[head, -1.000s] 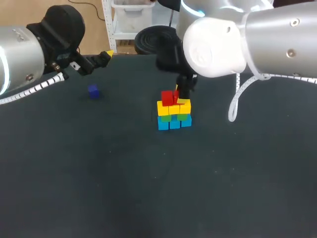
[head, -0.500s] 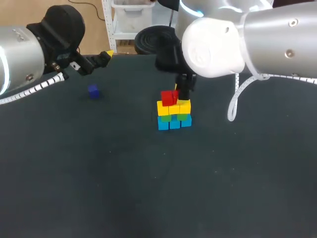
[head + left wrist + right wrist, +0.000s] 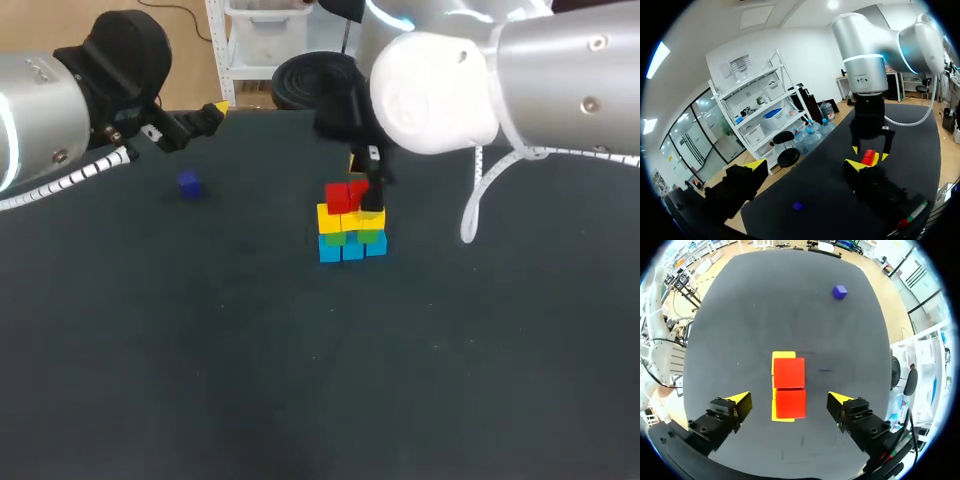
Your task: Place the blue cubes, place green cubes on the blue cubes, place the yellow cubes on the green cubes, then place the red cubes on the yellow cubes, and place purple cube on the red cubes.
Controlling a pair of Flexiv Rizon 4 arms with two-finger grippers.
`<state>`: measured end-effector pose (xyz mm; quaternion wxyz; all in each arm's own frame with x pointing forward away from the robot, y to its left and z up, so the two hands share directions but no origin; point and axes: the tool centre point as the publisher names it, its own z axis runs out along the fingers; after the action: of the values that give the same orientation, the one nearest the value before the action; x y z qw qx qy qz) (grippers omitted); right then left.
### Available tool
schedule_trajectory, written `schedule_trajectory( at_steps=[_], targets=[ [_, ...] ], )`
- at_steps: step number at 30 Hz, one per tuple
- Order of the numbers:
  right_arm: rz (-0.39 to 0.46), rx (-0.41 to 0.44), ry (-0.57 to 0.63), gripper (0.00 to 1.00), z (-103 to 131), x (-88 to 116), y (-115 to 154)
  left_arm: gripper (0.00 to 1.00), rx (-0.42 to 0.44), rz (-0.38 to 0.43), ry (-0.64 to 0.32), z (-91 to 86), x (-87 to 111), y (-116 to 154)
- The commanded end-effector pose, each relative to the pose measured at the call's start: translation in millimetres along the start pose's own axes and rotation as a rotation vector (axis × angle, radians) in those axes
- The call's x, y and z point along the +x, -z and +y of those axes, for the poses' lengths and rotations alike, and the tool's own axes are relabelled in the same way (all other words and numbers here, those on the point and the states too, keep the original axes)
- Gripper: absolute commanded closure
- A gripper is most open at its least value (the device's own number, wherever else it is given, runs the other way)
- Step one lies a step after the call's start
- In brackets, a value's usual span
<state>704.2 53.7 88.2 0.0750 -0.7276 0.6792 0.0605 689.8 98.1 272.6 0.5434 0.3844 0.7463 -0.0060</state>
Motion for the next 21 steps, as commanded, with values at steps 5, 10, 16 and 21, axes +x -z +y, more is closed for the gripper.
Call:
schedule_trajectory(
  at_steps=[5, 10, 16, 21],
  targets=[
    [-0.058, 0.108, 0.013, 0.0, 0, 15, 40, 0.0, 0.013, -0.001, -0.002, 3.1, 0.2, 0],
    [-0.063, 0.194, 0.092, 0.0, -8, 21, 62, 0.0, 0.013, -0.001, -0.002, 3.1, 0.2, 0],
    [-0.08, 0.265, 0.2, 0.0, -16, 24, 65, 0.0, 0.013, -0.001, -0.002, 3.1, 0.2, 0],
    [-0.094, 0.37, 0.235, 0.0, -24, 31, 75, 0.0, 0.013, -0.001, -0.002, 3.1, 0.2, 0]
  ],
)
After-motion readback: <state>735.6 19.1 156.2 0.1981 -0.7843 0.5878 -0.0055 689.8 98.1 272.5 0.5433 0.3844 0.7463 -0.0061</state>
